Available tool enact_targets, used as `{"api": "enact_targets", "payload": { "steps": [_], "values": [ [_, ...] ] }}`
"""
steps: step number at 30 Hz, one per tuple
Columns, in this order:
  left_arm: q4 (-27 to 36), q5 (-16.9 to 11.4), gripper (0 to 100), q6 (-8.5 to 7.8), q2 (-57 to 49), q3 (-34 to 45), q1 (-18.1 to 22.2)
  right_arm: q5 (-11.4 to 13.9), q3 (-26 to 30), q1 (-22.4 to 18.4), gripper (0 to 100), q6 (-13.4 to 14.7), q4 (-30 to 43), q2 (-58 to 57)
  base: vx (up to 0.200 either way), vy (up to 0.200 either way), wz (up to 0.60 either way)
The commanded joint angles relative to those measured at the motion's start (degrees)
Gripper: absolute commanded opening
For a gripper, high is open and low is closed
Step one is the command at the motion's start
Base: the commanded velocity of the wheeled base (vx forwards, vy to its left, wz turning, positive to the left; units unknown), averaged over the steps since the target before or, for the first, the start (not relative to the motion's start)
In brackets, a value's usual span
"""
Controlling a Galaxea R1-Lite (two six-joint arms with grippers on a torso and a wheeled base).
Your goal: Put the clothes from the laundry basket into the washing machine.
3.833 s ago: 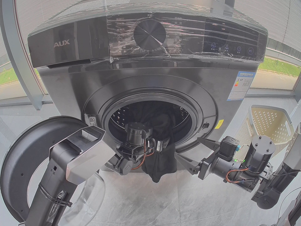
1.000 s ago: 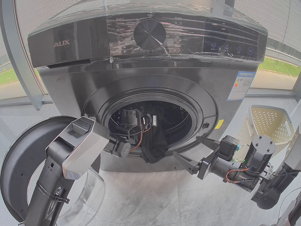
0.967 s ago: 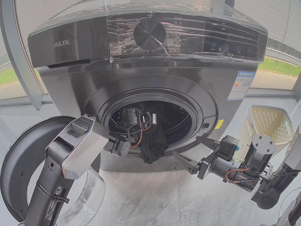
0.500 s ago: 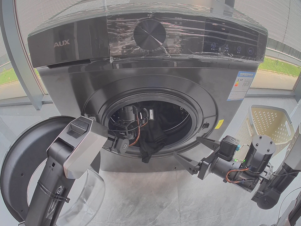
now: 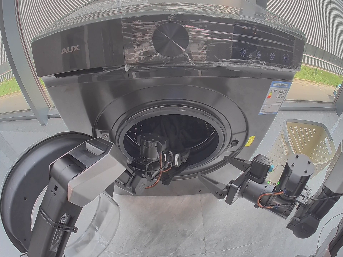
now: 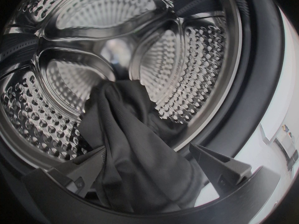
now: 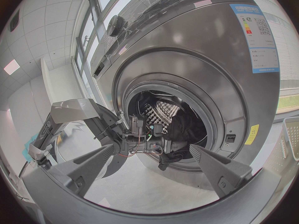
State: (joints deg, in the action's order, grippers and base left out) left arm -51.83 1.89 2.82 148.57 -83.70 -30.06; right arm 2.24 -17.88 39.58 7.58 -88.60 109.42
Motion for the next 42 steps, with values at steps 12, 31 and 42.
{"api": "enact_targets", "payload": {
  "steps": [12,31,42],
  "values": [
    [-0.28,0.04,0,0.08,3.57,-1.47,-0.17,0.04,-0.05,-0.12,100,0.06,0.01,0.09,0.0,0.0,0.0],
    [-3.19,4.53,0,0.7,6.38,-20.45,1.59,0.04,-0.13,0.14,100,-0.02,-0.08,0.0,0.0,0.0,0.0],
    [-3.8,4.26,100,1.05,4.8,-14.03,1.15,0.04,-0.05,-0.03,100,0.06,0.01,0.0,0.0,0.0,0.0]
  ]
}}
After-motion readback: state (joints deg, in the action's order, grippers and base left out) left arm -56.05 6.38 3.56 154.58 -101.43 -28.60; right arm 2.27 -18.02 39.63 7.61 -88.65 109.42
